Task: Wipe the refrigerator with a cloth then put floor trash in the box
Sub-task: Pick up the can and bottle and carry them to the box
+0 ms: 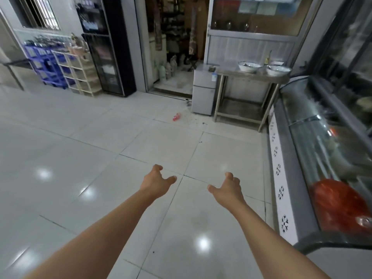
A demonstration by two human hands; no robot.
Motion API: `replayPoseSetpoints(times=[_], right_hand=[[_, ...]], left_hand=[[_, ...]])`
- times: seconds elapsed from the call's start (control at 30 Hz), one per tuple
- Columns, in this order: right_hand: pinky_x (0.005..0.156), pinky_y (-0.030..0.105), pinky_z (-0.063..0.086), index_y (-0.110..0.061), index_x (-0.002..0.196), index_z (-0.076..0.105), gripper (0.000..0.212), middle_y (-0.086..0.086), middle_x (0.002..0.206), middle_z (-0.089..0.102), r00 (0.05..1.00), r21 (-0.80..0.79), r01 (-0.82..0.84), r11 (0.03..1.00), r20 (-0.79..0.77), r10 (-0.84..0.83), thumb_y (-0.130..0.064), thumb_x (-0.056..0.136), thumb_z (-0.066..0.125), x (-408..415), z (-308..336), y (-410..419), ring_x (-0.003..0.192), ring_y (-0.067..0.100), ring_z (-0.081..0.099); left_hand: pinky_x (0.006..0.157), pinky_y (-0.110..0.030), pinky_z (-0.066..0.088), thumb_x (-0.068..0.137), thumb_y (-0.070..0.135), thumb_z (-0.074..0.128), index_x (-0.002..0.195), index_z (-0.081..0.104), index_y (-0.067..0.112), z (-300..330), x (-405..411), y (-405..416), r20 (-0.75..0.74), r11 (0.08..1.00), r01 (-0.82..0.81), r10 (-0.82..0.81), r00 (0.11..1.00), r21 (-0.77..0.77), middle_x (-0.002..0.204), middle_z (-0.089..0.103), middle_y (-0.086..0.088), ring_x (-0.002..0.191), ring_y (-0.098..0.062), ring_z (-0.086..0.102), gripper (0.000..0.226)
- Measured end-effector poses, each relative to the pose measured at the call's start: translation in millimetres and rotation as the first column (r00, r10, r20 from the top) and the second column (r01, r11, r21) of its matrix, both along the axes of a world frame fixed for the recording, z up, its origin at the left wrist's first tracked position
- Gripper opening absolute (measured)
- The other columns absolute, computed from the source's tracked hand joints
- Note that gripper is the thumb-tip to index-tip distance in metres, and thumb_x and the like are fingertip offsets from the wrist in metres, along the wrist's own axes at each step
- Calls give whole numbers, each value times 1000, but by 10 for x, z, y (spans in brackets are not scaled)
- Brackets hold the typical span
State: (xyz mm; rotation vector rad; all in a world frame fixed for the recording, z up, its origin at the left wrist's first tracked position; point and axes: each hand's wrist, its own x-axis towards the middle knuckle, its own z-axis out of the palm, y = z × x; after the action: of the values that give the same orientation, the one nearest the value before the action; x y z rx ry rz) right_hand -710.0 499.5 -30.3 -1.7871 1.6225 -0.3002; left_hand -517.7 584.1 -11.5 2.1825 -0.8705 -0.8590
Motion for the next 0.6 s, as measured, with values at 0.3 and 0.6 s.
replayPoseSetpoints(times=[0.3,0.6], right_hand=[[97,38,39,-10,141,22,76,13,142,27,997,-47,-58,997,47,60,-41,85,62,1169,15,-1370,130,30,35],[102,41,39,-8,142,21,78,15,144,27,990,-80,-138,987,26,140,-41,85,62,2288,216,-3165,131,31,35]], left_hand=[[87,-32,43,83,43,63,134,35,20,46,1091,-1205,-9,995,-71,70,998,-77,132,50,-6,112,-23,52,63],[92,-35,44,82,44,64,135,35,20,219,2078,-2845,-29,987,-134,132,991,-90,132,49,-7,112,-23,51,65]])
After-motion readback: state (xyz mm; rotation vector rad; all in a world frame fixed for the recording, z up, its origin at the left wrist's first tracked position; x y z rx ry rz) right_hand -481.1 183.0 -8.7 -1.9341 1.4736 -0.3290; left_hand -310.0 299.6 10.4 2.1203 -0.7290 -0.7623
